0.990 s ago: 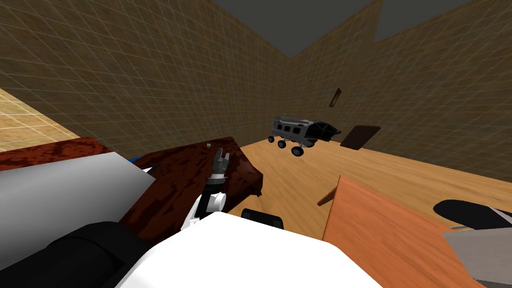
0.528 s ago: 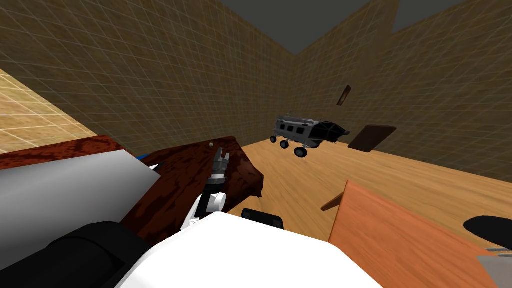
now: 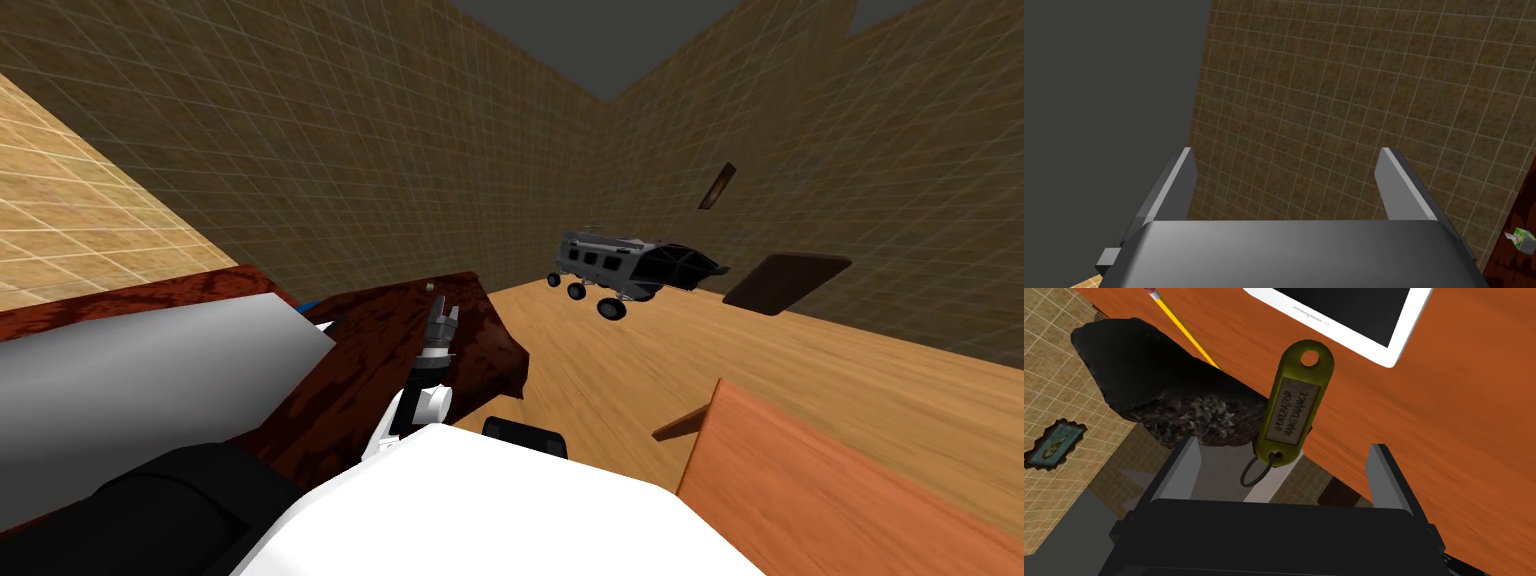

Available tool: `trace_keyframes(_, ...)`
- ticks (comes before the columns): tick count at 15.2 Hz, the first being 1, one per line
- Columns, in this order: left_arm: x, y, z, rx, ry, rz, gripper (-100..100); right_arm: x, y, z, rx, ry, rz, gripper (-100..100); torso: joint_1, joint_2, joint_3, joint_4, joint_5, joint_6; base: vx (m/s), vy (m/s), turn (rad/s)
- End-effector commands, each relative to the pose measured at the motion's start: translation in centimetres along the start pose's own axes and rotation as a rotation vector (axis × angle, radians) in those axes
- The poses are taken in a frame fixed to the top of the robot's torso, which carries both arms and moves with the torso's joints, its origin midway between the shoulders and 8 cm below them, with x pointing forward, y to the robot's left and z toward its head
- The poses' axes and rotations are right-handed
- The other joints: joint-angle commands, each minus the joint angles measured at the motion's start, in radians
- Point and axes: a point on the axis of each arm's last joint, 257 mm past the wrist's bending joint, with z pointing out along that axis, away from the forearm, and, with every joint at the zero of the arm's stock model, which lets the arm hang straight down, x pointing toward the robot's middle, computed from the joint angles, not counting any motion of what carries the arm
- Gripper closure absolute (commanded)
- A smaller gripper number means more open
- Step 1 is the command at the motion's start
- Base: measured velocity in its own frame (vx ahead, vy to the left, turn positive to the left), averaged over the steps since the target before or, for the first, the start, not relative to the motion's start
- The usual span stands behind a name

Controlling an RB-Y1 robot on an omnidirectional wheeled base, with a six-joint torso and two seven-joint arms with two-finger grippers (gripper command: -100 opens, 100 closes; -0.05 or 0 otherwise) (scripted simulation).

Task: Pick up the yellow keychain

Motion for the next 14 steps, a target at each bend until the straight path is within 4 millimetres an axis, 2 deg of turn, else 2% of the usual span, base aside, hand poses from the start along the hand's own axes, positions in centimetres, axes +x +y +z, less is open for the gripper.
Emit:
trace_keyframes(1, 0.0, 0.0, 0.0, 0.0, 0.0, 0.0, 0, -1.4, 2.5, 0.1, -0.006, -0.015, 0.013, -100, 0.0, 0.0, 0.0, 0.0, 0.0, 0.0, -0.053, -0.038, -0.119)
trace_keyframes(3, 0.0, 0.0, 0.0, 0.0, 0.0, 0.0, 0, -1.7, 2.8, 0.1, -0.01, -0.018, -0.007, -100, 0.0, 0.006, 0.003, 0.001, 0.0, 0.0, -0.1, -0.034, -0.082)
trace_keyframes(5, 0.0, 0.0, 0.0, 0.0, 0.0, 0.0, 0, -3.1, 5.3, 0.1, -0.015, -0.031, -0.016, -100, 0.0, 0.009, 0.005, 0.002, 0.0, 0.0, -0.115, -0.031, -0.122)
trace_keyframes(6, 0.0, 0.0, 0.0, 0.0, 0.0, 0.0, 0, -3.4, 5.6, 0.1, -0.019, -0.035, -0.014, -100, 0.0, 0.01, 0.006, 0.002, 0.0, 0.0, -0.085, -0.012, -0.033)
trace_keyframes(11, 0.0, 0.0, 0.0, 0.0, 0.0, 0.0, 0, -3.4, 5.6, 0.1, -0.019, -0.035, -0.014, -100, 0.003, 0.003, 0.002, 0.001, 0.001, 0.0, -0.01, 0.002, 0.004)
trace_keyframes(12, 0.0, 0.0, 0.0, 0.0, 0.0, 0.0, 0, -4.7, 7.9, 0.0, -0.023, -0.044, -0.021, -100, 0.003, 0.003, 0.002, 0.001, 0.001, 0.0, -0.04, -0.013, -0.101)
trace_keyframes(14, 0.0, 0.0, 0.0, 0.0, 0.0, 0.0, 0, -5.2, 8.4, 0.0, -0.028, -0.049, -0.021, -100, 0.001, 0.006, 0.003, 0.001, 0.0, 0.0, -0.076, -0.037, -0.09)
